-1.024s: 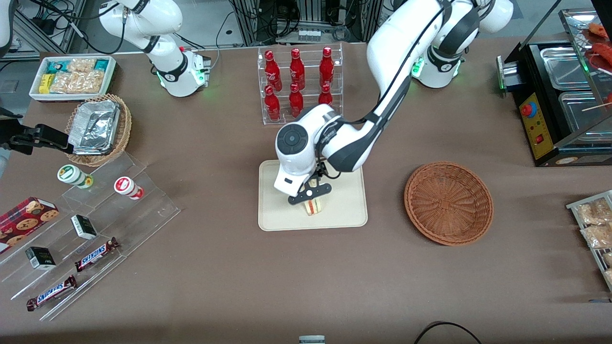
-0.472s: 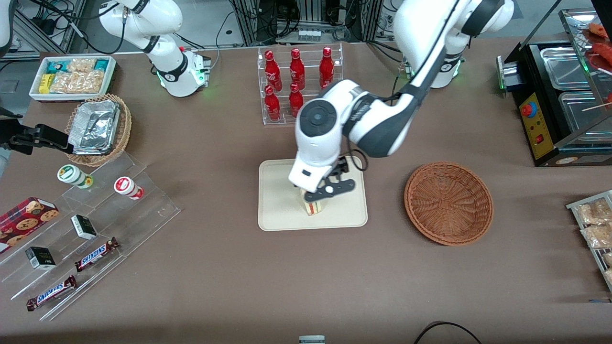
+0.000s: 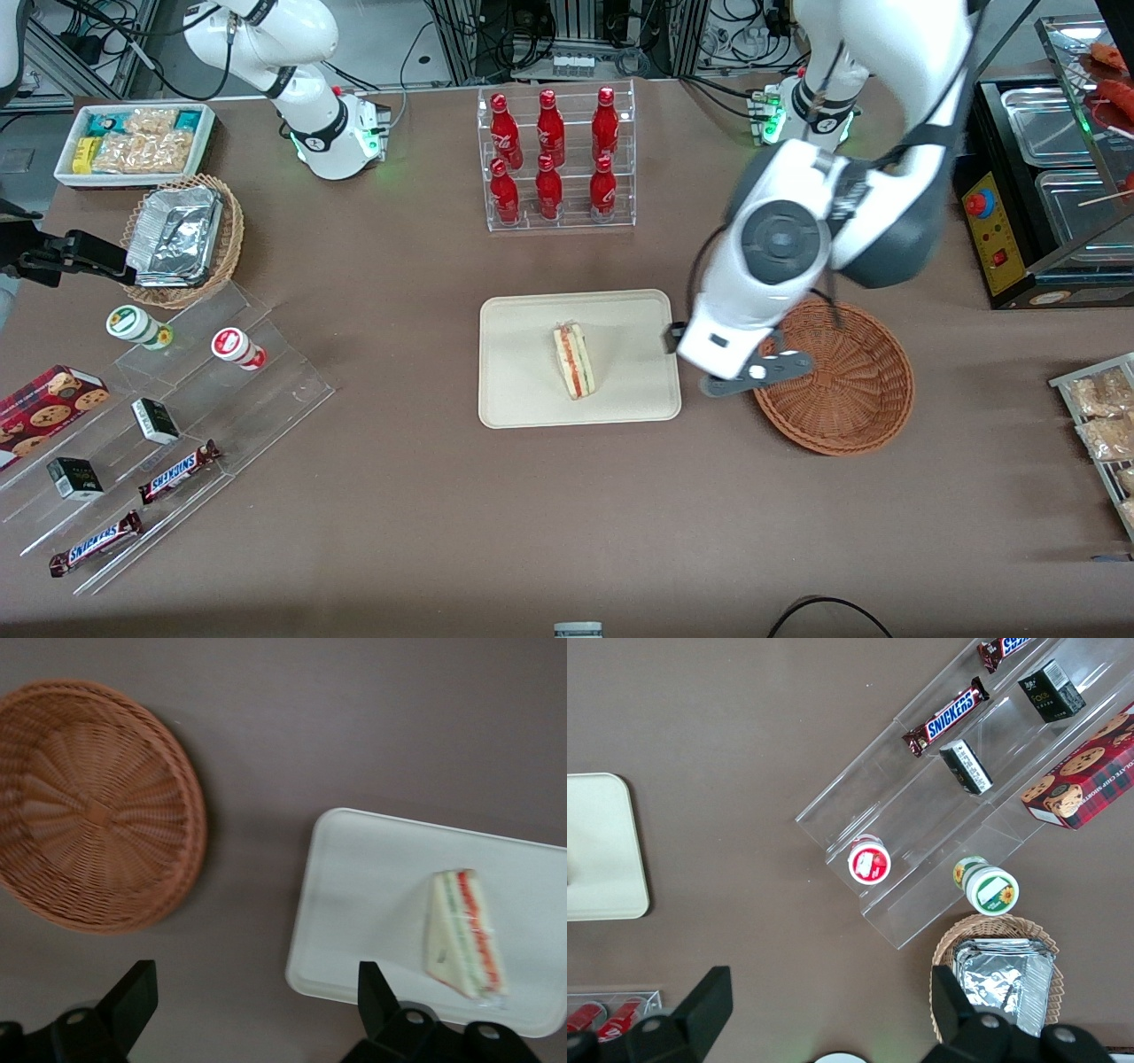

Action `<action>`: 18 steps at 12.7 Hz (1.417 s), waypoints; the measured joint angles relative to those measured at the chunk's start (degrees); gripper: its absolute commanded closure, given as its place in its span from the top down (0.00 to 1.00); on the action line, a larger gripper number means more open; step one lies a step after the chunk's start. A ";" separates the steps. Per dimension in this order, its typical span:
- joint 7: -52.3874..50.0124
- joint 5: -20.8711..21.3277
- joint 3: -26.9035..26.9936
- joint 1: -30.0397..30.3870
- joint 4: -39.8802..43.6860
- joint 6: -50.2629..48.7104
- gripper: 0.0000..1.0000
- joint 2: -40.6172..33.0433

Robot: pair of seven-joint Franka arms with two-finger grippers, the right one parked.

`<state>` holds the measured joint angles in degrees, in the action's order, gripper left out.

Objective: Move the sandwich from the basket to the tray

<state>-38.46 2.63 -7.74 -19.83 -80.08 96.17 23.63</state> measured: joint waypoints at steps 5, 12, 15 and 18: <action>17.75 -0.27 0.10 10.27 -8.67 -0.01 1.00 -8.21; 30.95 -0.87 0.04 15.24 -13.57 -4.49 1.00 -16.82; 37.62 -2.74 -0.05 19.27 -13.58 -7.59 1.00 -20.19; 40.63 -2.87 -0.02 20.52 -13.58 -9.61 1.00 -22.87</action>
<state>2.17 -0.24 -7.76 0.69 -93.66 86.56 0.76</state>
